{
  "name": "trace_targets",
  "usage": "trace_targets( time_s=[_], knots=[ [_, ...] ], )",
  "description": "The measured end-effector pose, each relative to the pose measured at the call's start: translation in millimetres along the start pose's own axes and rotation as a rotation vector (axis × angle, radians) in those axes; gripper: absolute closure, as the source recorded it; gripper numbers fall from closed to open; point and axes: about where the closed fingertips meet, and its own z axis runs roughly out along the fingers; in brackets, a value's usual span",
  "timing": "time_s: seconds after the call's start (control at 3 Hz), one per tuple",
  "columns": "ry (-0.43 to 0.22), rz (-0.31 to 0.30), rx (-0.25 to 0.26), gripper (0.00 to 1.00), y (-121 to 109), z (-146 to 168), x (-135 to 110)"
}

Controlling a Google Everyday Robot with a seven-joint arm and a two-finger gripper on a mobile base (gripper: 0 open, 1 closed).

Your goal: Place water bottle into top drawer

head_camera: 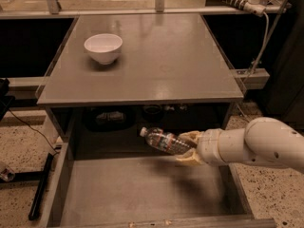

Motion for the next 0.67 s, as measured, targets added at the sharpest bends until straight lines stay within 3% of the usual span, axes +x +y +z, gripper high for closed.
trace_targets(
  time_s=[0.67],
  knots=[
    [0.009,0.018,-0.015,1.00,2.2,9.0,5.9]
  ],
)
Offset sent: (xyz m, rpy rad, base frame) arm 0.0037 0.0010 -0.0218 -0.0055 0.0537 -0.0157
